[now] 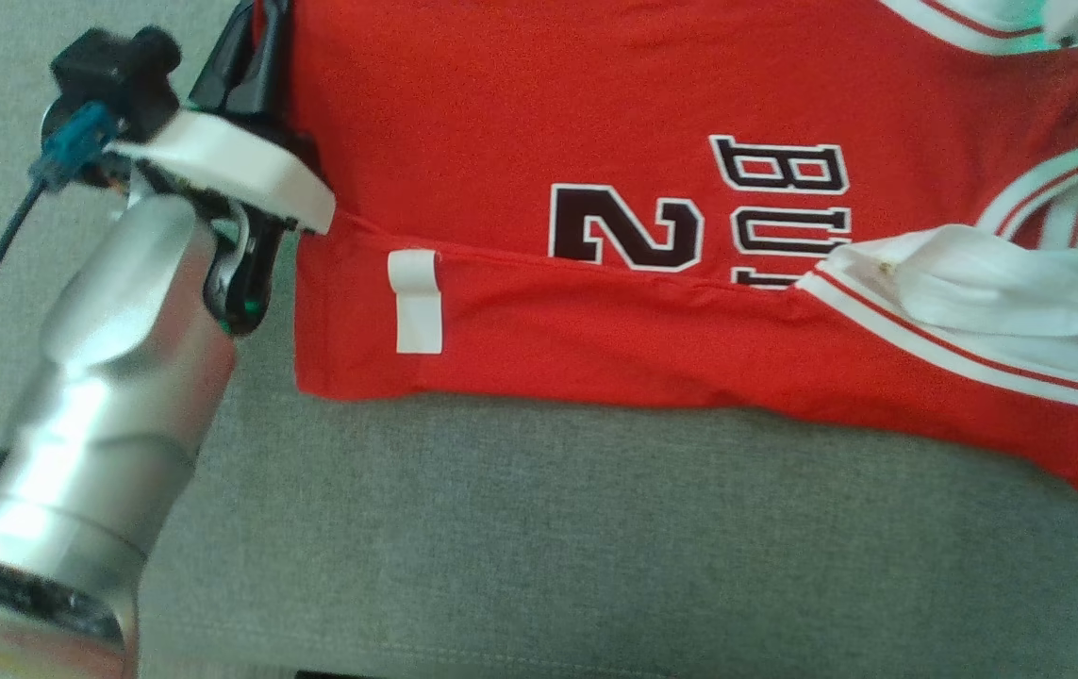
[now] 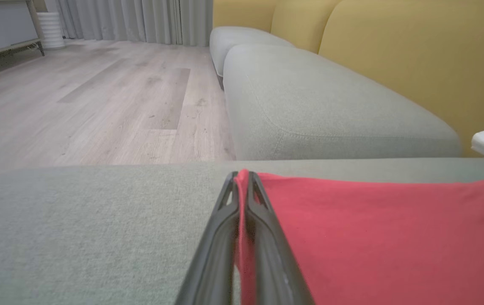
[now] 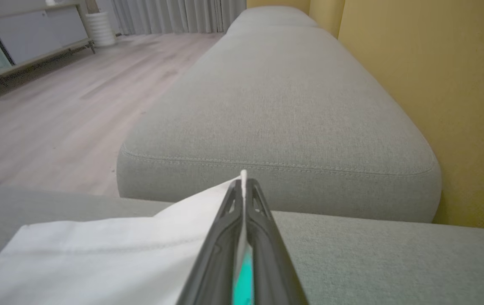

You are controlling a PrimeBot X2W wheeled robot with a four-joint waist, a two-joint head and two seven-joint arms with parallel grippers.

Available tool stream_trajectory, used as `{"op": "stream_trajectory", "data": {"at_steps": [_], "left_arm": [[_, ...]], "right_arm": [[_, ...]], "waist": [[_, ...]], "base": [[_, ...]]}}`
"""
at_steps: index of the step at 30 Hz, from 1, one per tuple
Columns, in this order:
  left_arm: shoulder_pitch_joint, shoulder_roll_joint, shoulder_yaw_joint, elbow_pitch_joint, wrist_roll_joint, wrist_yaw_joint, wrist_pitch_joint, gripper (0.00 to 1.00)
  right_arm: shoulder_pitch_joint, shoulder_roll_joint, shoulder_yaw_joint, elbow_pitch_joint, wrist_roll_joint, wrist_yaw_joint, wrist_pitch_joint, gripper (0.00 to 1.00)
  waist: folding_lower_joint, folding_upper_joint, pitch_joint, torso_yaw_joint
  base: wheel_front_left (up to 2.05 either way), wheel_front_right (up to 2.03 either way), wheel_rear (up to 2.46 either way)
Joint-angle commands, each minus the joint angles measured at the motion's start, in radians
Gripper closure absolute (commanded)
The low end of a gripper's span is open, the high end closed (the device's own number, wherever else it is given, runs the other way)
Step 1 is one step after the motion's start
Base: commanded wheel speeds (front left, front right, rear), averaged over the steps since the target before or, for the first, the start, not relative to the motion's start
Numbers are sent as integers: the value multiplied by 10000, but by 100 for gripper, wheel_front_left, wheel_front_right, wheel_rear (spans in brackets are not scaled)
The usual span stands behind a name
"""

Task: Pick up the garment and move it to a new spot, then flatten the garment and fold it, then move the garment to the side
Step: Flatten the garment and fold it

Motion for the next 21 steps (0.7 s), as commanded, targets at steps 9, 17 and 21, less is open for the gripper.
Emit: {"op": "stream_trajectory", "data": {"at_steps": [9, 17, 21], "left_arm": [[2296, 403, 2521, -1196, 2049, 201, -92, 100], [4721, -21, 4095, -1606, 3492, -41, -92, 100], [5743, -393, 4826, -1852, 3963, -101, -93, 81]], "right_arm": [[2153, 910, 765, -1887, 2520, -9, -799, 100], [5995, 234, 1686, -4501, 5274, -9, -811, 100], [7505, 188, 2003, -5236, 5957, -9, -625, 100]], "waist": [[0, 0, -1241, -780], [0, 0, -2321, -1253], [0, 0, -2717, -1388]], "base": [[0, 0, 0], [0, 0, 0], [0, 0, 0]]}}
